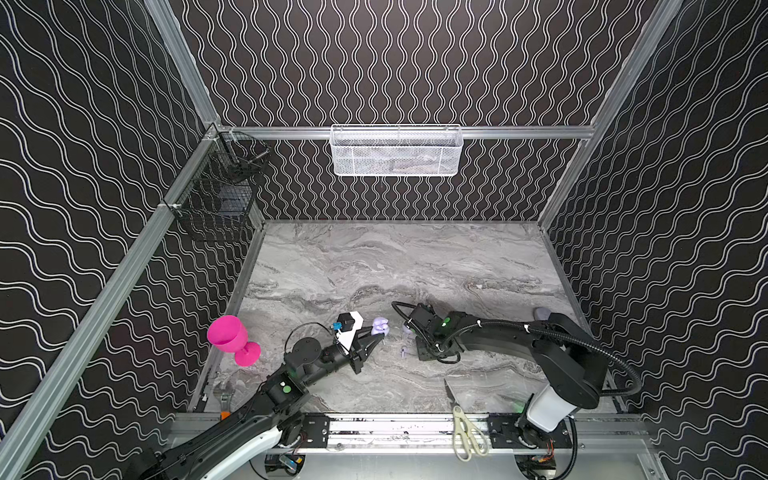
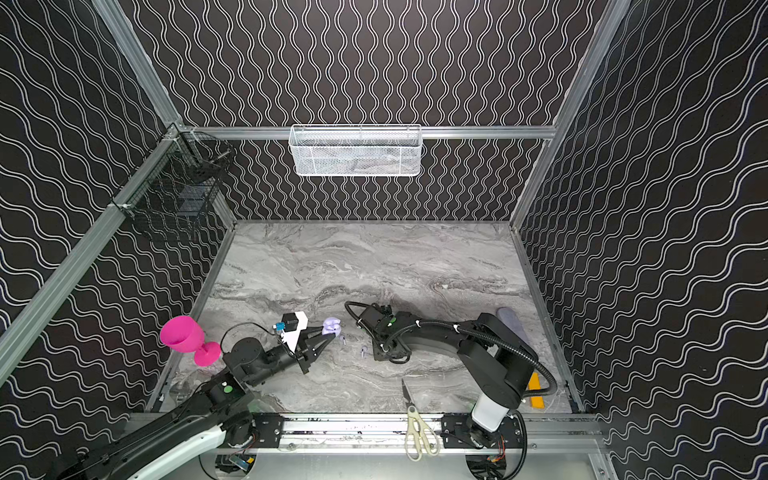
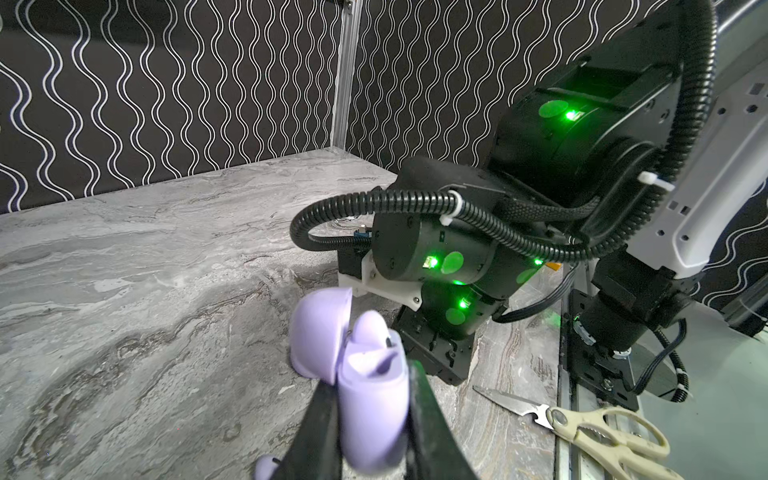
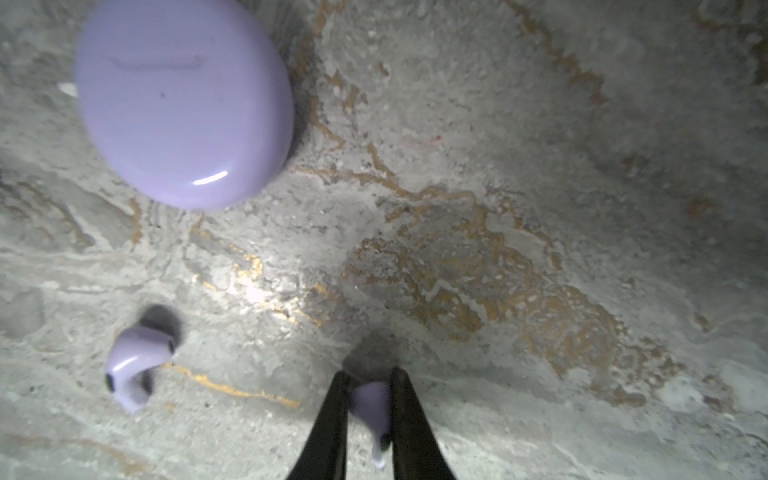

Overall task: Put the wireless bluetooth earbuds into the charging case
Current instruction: 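Close the right gripper on the lavender earbud, then lift the earbud with the right gripper and carry it toward the case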

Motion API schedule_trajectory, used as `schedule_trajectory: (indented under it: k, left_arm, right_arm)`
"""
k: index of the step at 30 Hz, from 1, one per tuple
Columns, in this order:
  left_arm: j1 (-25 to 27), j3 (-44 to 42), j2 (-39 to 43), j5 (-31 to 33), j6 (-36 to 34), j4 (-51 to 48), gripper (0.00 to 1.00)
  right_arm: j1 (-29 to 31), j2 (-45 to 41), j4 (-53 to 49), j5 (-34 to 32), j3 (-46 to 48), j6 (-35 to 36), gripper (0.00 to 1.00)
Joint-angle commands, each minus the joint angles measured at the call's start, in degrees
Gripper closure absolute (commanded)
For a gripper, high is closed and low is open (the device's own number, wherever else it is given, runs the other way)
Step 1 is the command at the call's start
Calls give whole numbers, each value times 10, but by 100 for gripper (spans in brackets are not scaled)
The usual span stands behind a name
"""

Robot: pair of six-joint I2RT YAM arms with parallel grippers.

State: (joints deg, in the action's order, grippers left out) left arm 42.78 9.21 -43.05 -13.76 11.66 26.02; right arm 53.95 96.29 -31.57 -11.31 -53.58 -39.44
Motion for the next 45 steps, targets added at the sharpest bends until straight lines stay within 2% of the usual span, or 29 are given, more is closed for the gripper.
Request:
schedule_trajectory:
  k: [1,27,45]
  left_arm:
    - [-1,3,-2,-3,-7,22,85]
    - [-2,0,-20,-2,0,36,85]
    - [-2,1,-24,0,0,36,85]
  right_arm:
    - [0,-7,-5,-7,3,0,84]
    - [24,-138,56,-49,26,-17,87]
    - [44,-213,63,-52,-32,-5,88]
